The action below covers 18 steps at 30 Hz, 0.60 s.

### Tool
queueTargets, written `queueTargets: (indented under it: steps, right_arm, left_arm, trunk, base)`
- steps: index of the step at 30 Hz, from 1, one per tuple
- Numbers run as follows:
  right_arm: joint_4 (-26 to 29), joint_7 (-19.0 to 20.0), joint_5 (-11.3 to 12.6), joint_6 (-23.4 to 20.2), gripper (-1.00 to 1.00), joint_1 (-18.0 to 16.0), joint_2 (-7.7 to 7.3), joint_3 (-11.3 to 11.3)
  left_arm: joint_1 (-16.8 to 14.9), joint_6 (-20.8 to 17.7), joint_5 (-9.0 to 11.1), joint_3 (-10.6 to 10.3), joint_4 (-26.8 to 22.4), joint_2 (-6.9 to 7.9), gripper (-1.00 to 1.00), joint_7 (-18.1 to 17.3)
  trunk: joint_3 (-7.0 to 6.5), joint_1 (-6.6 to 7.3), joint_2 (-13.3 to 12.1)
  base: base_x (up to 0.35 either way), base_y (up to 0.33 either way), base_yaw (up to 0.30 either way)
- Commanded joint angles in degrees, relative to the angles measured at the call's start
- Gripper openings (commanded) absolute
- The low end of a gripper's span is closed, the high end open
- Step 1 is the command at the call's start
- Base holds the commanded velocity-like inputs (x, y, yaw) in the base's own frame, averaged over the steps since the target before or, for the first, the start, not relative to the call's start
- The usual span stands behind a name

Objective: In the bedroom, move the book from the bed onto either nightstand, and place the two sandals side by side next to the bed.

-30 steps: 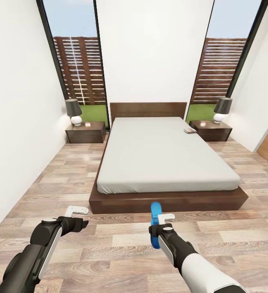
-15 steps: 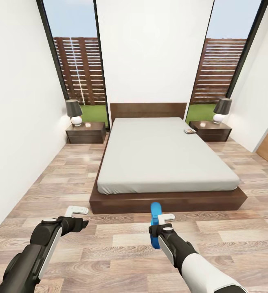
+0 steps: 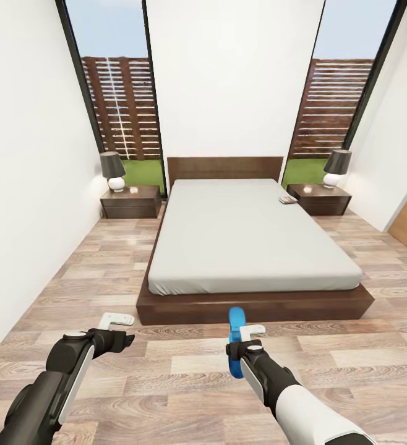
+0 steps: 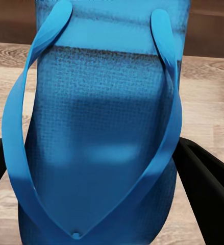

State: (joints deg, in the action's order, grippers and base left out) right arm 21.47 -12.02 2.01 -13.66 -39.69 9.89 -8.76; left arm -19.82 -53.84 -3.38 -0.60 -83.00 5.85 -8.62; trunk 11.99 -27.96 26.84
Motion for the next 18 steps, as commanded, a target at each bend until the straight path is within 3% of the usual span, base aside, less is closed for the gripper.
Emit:
queueTargets:
  steps: [1, 10, 18]
  right_arm:
    - [0.09, -0.42, 0.27, -0.4, -1.0, -0.04, -0.04, -0.47]
    - [0.07, -0.42, 0.27, -0.4, -1.0, -0.04, -0.04, -0.47]
    - [0.06, -0.42, 0.27, -0.4, -1.0, -0.04, -0.04, -0.47]
  left_arm:
    - [-0.05, -0.25, -0.38, -0.06, -0.06, 0.04, 1.0, -0.35]
    - [-0.05, -0.22, -0.34, -0.1, -0.06, 0.04, 1.0, -0.35]
    - [-0.05, -0.21, -0.49, -0.11, -0.06, -0.01, 1.0, -0.32]
  trunk:
    - [-0.08, 0.2, -0.32]
    - [-1.69, 2.17, -3.93]
    - [-1.69, 2.17, -3.93]
  base:
    - [0.0, 0.0, 0.0]
    - [0.0, 0.0, 0.0]
    - [0.0, 0.0, 0.0]
